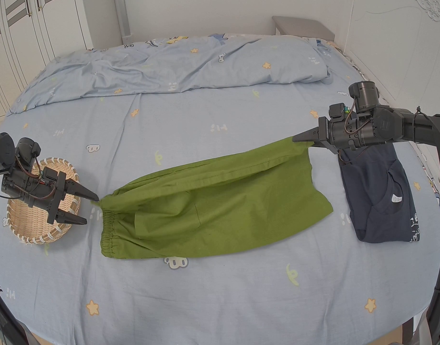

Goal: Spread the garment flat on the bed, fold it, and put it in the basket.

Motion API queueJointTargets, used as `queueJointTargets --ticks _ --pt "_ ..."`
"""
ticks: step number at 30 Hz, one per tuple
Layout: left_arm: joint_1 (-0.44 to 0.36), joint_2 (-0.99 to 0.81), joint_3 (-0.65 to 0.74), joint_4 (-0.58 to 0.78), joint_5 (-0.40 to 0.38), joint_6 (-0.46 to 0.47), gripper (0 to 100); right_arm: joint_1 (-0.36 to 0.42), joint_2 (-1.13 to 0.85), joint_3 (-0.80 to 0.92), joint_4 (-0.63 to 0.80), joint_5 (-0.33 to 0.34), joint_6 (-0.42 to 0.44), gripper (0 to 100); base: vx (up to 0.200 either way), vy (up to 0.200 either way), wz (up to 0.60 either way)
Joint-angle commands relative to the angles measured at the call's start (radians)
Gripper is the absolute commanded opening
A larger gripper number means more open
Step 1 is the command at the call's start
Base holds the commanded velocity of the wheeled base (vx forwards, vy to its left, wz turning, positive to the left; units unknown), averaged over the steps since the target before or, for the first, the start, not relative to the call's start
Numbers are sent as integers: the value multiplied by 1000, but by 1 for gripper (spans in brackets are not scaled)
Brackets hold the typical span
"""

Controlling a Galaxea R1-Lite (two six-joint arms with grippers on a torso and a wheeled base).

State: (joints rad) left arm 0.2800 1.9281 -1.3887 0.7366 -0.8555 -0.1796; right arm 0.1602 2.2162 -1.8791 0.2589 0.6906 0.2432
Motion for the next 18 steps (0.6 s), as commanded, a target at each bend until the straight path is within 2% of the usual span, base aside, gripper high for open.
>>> queueJointTargets --ticks 1,12,15,18 --pt "1 9 -10 1 -3 -1 100 5 17 -3 -3 4 -1 100 0 0 0" --pt "-25 -37 16 9 -7 11 100 21 8 31 -4 4 -2 100 0 0 0" --pt "-33 -61 93 -8 -3 31 100 15 -46 94 -1 -2 -1 100 0 0 0" --pt "-25 -75 194 -74 0 100 100 4 -116 190 -7 3 1 100 0 0 0"
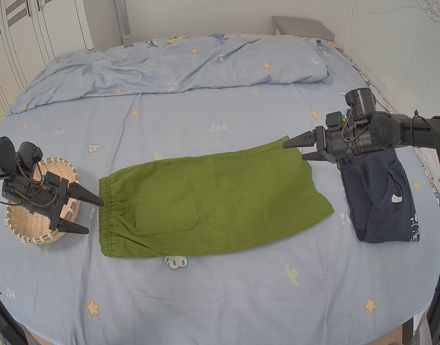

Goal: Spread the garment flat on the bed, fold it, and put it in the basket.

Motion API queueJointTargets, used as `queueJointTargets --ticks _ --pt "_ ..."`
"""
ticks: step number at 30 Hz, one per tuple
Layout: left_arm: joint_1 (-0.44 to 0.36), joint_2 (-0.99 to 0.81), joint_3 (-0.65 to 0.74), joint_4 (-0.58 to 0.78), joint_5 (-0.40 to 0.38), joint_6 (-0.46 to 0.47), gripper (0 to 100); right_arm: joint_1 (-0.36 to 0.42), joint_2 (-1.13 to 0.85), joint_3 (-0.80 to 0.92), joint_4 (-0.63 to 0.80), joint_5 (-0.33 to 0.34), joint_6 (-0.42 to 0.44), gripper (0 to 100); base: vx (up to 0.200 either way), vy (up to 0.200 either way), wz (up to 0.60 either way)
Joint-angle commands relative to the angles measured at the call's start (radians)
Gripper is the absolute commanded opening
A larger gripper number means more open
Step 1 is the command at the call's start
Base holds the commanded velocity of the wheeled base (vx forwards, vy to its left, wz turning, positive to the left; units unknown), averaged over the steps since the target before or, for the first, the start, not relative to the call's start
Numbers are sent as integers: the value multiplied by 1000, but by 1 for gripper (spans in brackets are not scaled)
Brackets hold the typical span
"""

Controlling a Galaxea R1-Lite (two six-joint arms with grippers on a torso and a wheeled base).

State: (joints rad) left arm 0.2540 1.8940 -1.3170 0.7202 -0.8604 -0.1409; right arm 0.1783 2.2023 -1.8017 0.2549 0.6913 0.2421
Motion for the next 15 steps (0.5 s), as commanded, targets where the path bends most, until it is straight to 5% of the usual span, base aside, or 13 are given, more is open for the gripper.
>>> queueJointTargets --ticks 1,8,15 --pt "1 -43 140 -73 6 73 100 -14 -116 131 -6 2 2 100 0 0 0" --pt "-6 -70 367 -380 18 112 100 -26 -334 502 -172 5 14 100 0 0 0" --pt "-15 -41 392 -455 17 106 100 -26 -417 683 -336 42 45 100 0 0 0"
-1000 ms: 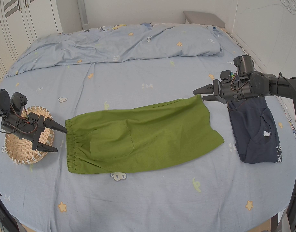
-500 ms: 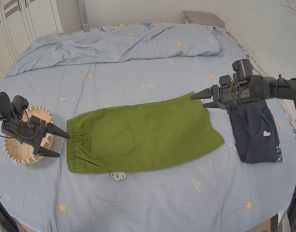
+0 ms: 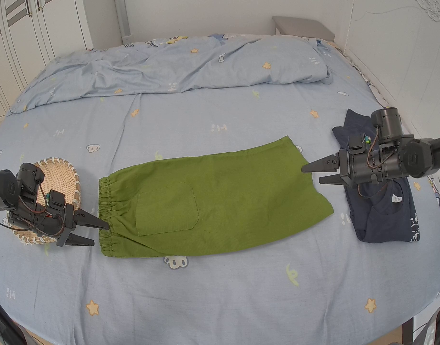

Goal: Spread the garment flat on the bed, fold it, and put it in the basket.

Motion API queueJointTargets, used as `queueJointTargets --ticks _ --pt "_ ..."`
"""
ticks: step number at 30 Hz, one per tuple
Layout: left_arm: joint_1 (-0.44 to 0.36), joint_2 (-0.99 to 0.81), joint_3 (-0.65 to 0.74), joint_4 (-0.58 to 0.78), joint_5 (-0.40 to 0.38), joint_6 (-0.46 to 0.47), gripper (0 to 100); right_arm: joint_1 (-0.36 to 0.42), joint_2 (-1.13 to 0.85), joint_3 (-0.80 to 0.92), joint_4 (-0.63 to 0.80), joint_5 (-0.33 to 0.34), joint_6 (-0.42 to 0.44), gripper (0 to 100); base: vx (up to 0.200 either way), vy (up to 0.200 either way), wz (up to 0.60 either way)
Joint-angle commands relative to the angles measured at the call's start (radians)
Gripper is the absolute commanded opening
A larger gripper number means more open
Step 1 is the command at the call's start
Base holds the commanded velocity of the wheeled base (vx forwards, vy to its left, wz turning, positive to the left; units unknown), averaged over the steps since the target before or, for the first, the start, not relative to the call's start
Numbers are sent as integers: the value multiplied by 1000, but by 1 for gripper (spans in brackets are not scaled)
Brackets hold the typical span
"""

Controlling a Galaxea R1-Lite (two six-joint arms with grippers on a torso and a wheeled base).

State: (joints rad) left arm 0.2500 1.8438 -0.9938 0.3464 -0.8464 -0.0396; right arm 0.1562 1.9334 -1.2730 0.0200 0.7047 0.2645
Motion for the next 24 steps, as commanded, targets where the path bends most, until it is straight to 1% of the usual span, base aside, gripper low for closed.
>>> queueJointTargets --ticks 1,4,9,16,17,20,21,24 --pt "-25 26 64 -92 1 4 100 -3 -149 159 -112 32 27 100 0 0 0" --pt "-44 57 75 -129 1 6 100 0 -151 169 -118 32 32 100 0 0 0" --pt "-38 66 89 -181 0 0 100 -4 -151 169 -120 32 32 100 0 0 0" --pt "-32 126 93 -254 0 -10 100 -4 -151 169 -120 32 32 100 0 0 0" --pt "-34 124 93 -283 0 -31 100 -6 -151 169 -120 33 32 100 0 0 0" --pt "-43 127 93 -316 0 -56 100 -6 -151 169 -120 33 32 100 0 0 0" --pt "-46 144 89 -354 1 -71 100 -9 -151 169 -120 33 32 100 0 0 0" --pt "-49 160 89 -395 3 -98 100 -9 -151 169 -121 33 32 100 0 0 0"
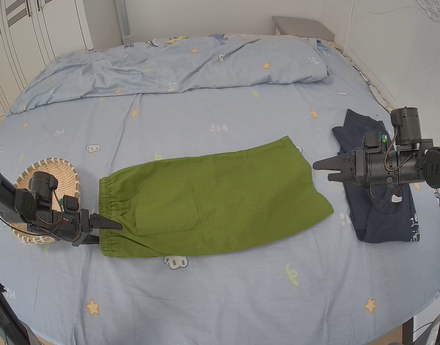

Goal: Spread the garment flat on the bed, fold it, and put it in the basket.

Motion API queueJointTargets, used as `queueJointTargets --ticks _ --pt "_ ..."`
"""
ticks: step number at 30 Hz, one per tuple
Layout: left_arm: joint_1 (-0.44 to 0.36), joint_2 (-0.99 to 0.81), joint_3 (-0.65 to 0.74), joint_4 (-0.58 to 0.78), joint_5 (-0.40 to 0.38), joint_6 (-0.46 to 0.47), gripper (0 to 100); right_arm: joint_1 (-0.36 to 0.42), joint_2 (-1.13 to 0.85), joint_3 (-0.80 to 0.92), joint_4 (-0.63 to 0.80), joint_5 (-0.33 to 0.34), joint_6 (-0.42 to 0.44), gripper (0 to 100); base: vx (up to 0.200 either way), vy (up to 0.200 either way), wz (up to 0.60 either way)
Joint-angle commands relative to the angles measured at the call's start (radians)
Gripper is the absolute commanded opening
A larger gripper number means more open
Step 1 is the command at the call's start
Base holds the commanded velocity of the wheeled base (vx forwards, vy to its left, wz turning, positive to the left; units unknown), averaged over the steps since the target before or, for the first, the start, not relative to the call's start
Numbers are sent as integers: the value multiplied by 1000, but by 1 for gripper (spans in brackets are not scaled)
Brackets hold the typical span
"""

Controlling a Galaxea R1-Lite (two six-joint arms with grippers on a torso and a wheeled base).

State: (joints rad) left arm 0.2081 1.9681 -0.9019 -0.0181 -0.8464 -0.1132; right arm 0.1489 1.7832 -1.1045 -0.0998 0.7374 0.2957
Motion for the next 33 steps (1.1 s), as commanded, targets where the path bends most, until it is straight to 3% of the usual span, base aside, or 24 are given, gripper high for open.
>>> queueJointTargets --ticks 1,13,18,19,33 --pt "-9 35 -5 -37 3 -33 100 -2 -1 0 -1 0 0 100 0 0 0" --pt "-35 60 -9 -183 4 -191 100 -26 -13 -2 -1 10 0 100 0 0 0" --pt "-41 75 -5 -195 4 -194 100 -29 -13 -3 -1 13 0 100 0 0 0" --pt "-41 77 -6 -195 4 -195 0 -28 -13 -3 -1 13 0 100 0 0 0" --pt "-39 61 -9 -187 4 -224 0 -37 -1 -11 -3 25 -3 100 0 0 0"
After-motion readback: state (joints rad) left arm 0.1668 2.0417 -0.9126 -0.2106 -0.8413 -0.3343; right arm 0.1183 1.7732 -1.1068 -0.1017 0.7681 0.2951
